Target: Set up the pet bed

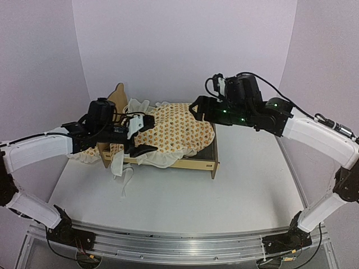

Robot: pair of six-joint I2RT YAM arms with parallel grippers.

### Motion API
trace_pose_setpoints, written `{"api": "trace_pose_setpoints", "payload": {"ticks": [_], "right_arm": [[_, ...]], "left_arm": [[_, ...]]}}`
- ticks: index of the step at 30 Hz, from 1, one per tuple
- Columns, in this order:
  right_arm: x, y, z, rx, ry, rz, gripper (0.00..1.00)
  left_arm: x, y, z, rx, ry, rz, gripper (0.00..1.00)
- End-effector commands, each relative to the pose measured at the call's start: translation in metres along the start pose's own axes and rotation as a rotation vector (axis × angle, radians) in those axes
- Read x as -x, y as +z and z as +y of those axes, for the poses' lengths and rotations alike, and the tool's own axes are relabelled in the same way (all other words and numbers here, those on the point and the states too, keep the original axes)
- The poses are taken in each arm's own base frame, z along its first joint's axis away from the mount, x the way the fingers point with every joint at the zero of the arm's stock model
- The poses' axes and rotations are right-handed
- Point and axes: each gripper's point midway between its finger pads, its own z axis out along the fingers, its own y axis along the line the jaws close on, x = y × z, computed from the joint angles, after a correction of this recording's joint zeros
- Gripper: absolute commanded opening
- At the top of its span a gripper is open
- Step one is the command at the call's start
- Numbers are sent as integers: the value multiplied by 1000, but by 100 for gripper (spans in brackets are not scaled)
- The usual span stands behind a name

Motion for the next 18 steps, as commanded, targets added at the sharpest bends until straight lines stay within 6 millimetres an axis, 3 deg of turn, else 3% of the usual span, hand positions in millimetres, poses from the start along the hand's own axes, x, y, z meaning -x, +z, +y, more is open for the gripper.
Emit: {"api": "trace_pose_setpoints", "payload": {"ticks": [1,4,10,13,18], "right_arm": [[-48,5,-79,-235,117,117,81],[-55,0,-93,-259,126,129,81],[-73,-2,-105,-269,142,176,78],[-75,-7,-111,-287,159,166,76],[-74,-14,-118,-297,158,154,72]], "left_arm": [[17,61,-11,-24,129,19,83],[20,97,-19,-16,196,11,87],[25,150,-8,21,208,22,87],[24,172,3,53,215,43,79],[0,194,18,124,246,133,67]]}}
